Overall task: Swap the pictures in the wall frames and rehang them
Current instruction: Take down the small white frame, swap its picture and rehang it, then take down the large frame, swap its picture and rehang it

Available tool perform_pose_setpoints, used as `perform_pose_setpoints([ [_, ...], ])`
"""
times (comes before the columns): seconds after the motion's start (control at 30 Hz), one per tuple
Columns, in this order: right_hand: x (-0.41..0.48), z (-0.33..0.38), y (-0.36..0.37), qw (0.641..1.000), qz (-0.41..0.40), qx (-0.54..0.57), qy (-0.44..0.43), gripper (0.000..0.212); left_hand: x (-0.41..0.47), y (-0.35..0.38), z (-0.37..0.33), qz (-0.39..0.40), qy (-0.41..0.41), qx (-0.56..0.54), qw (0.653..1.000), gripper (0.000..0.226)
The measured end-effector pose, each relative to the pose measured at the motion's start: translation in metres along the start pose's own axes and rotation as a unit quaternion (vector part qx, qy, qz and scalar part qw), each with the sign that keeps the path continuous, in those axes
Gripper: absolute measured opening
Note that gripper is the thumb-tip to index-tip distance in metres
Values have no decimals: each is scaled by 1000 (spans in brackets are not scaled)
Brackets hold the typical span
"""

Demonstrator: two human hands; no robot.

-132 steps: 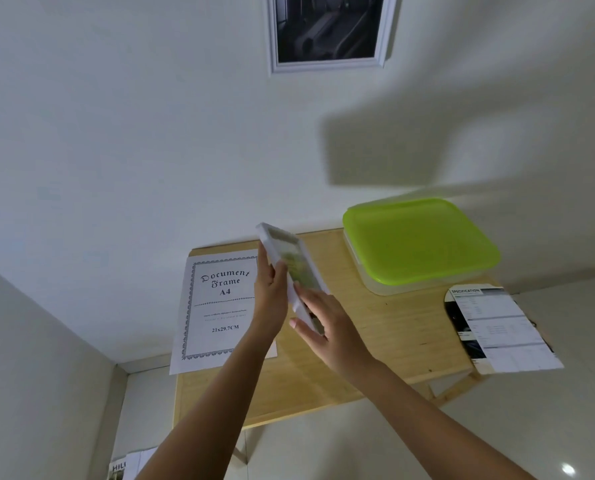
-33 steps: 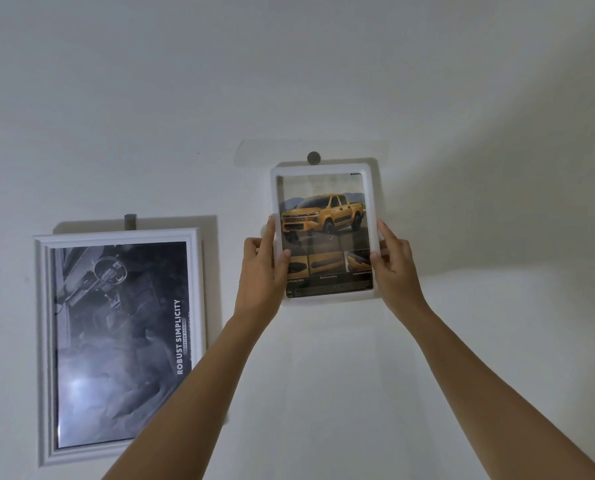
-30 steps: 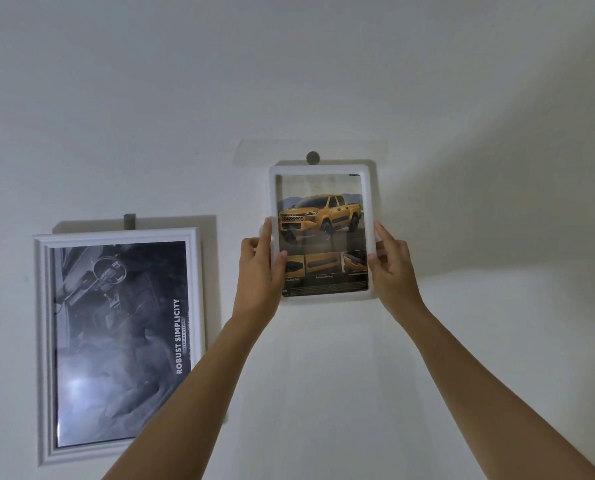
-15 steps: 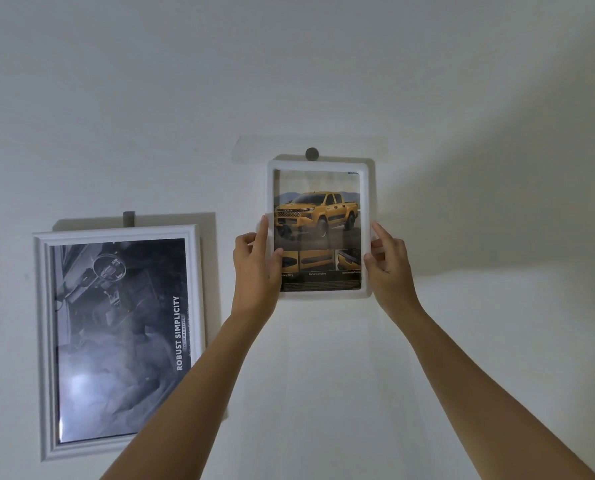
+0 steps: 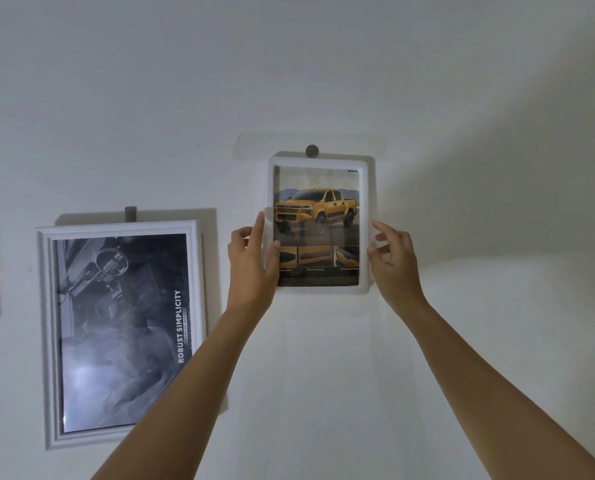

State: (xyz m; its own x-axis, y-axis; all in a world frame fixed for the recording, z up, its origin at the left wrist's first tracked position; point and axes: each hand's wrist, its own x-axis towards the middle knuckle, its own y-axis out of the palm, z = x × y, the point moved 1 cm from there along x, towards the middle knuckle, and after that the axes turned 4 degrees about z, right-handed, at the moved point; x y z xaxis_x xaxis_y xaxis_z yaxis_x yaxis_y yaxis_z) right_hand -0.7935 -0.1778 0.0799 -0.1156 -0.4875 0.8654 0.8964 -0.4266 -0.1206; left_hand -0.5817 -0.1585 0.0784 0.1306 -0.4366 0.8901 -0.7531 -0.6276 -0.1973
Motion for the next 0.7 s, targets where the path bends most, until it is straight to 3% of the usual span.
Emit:
perform_pose_setpoints([
  [0.2, -19, 36, 17, 994, -11, -44, -95, 32, -20, -56, 6, -40, 40, 111, 992, 47],
  [0.43, -87, 75, 110, 981, 127, -45, -139, 35, -63, -143, 72, -48, -22, 256, 965, 58],
  [0.57, -132, 78, 164, 983, 148, -40, -104, 44, -90, -192, 118, -82, -119, 244, 959, 66],
  [0.7, -156, 77, 199, 995, 85, 43, -5, 53, -111, -217, 154, -53, -164, 170, 970, 69],
])
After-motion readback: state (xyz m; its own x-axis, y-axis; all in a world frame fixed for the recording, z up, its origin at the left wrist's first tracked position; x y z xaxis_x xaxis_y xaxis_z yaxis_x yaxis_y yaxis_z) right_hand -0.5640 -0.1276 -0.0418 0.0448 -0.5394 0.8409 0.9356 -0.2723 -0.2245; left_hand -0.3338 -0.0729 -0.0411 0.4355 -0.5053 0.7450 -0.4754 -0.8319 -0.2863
